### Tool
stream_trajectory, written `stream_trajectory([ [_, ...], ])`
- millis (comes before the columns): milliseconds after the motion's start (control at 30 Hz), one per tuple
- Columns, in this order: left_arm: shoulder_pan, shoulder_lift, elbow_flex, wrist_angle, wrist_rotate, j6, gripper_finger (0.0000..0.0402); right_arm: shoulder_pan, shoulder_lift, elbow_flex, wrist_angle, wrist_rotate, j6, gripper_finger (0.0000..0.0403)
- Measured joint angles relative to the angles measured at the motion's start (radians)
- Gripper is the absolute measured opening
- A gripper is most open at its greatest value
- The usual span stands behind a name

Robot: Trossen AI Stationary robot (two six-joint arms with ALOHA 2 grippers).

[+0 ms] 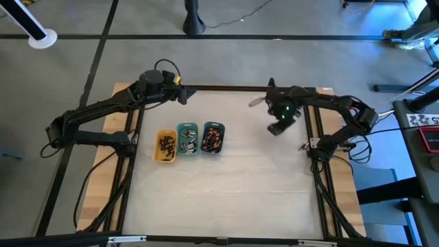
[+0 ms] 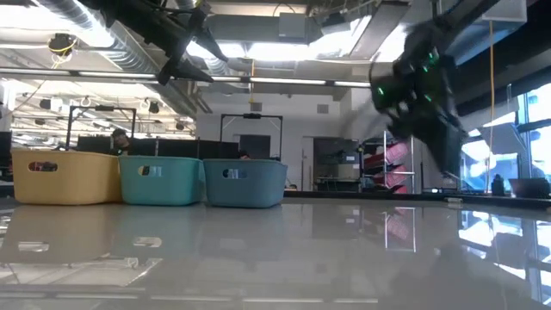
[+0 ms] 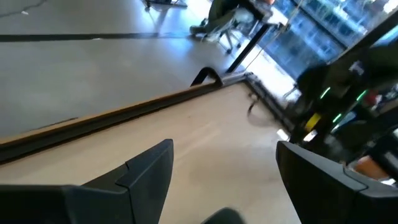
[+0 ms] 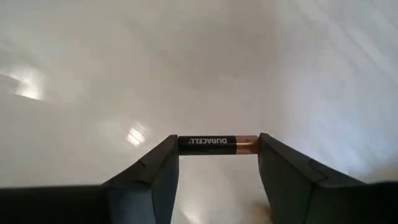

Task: Sort batteries
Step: Put the small black battery into the yellow bin

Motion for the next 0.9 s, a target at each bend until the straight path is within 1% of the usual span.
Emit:
stream_trajectory([
  [100,0.001,0.000,0.000,-0.070,0.000,0.049,0.0272,0.017,-0.012,0.103,0.065,-0.122,0.000,0.0193],
  [200,0.001,0.000,0.000,-0.143,0.000,0.078,0.0272,0.059,-0.012,0.187,0.169,-0.214,0.002,0.0197],
  [267,0.001,0.000,0.000,-0.182,0.010,0.100,0.0272,0.094,-0.012,0.220,0.284,-0.285,0.021,0.0197],
  [300,0.001,0.000,0.000,-0.191,0.031,0.121,0.0272,0.110,-0.012,0.229,0.349,-0.317,0.045,0.0197],
  [433,-0.030,0.000,-0.002,-0.171,0.119,0.262,0.0272,0.154,-0.012,0.241,0.647,-0.469,0.171,0.0197],
  [500,-0.060,0.000,-0.002,-0.133,0.132,0.366,0.0272,0.160,-0.012,0.241,0.792,-0.532,0.260,0.0197],
  [600,-0.114,0.000,-0.002,-0.021,0.131,0.529,0.0272,0.158,-0.012,0.241,0.966,-0.594,0.383,0.0197],
  [767,-0.190,0.000,-0.002,0.208,0.116,0.806,0.0272,0.156,-0.011,0.241,1.165,-0.612,0.549,0.0197],
  [833,-0.208,0.000,-0.002,0.259,0.094,0.880,0.0272,0.156,-0.011,0.241,1.224,-0.611,0.595,0.0197],
  [900,-0.217,0.011,-0.002,0.299,0.079,0.917,0.0272,0.157,-0.011,0.241,1.270,-0.606,0.629,0.0197],
])
